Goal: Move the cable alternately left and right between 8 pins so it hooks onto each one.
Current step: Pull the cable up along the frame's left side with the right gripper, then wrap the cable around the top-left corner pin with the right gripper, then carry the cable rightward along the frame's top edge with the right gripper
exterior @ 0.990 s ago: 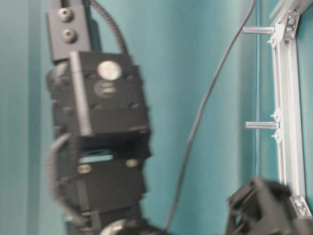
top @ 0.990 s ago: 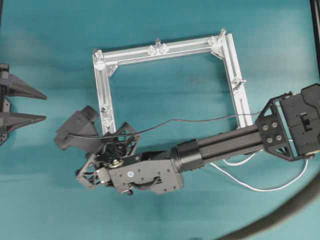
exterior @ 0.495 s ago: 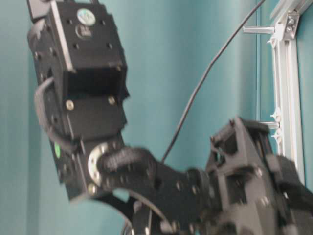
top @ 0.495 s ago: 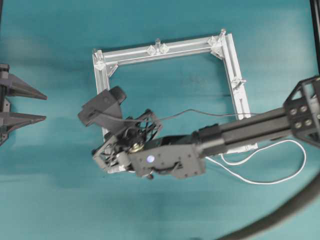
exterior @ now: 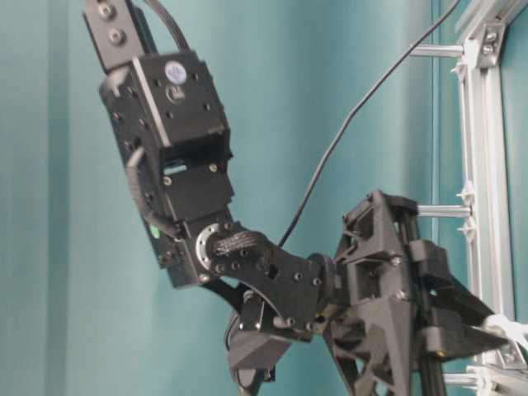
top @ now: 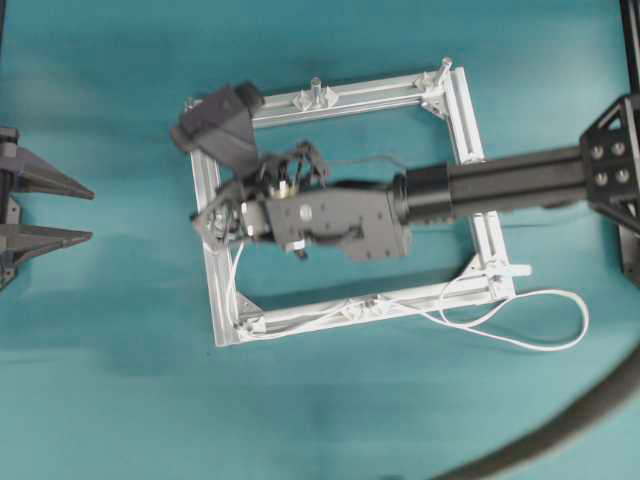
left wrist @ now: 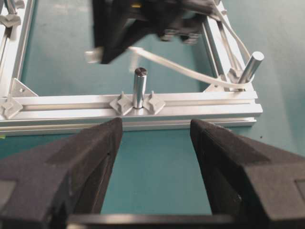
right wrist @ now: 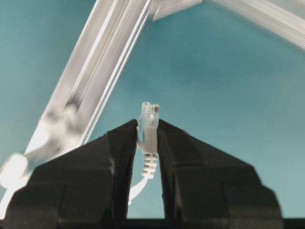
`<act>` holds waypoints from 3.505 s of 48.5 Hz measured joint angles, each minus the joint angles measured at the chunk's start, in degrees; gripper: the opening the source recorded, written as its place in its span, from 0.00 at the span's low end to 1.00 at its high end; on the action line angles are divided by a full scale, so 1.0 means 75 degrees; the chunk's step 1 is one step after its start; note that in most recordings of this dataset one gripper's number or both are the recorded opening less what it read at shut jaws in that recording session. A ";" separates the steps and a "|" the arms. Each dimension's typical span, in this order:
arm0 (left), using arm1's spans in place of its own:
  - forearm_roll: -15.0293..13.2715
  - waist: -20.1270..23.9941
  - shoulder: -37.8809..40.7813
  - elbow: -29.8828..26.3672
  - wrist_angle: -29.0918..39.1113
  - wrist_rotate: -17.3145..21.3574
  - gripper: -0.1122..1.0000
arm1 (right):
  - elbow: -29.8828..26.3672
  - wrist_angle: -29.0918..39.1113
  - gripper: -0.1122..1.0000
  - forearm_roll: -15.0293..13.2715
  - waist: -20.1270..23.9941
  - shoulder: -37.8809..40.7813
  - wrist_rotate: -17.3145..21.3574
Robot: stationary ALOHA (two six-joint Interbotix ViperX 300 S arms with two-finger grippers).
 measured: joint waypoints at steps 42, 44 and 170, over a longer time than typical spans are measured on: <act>0.0000 0.0000 0.0000 0.0012 0.0012 0.0012 0.67 | -0.2520 0.0328 0.24 0.1195 -0.0914 0.1195 -0.3926; 0.0000 0.0000 0.0000 0.0000 0.0012 0.0012 0.67 | -0.2707 0.0375 0.24 0.1219 -0.0926 0.1301 -0.4148; 0.0012 0.0000 0.0000 0.0012 0.0012 0.0000 0.67 | -0.3691 0.1676 0.24 -0.1336 -0.1195 0.2051 -0.2508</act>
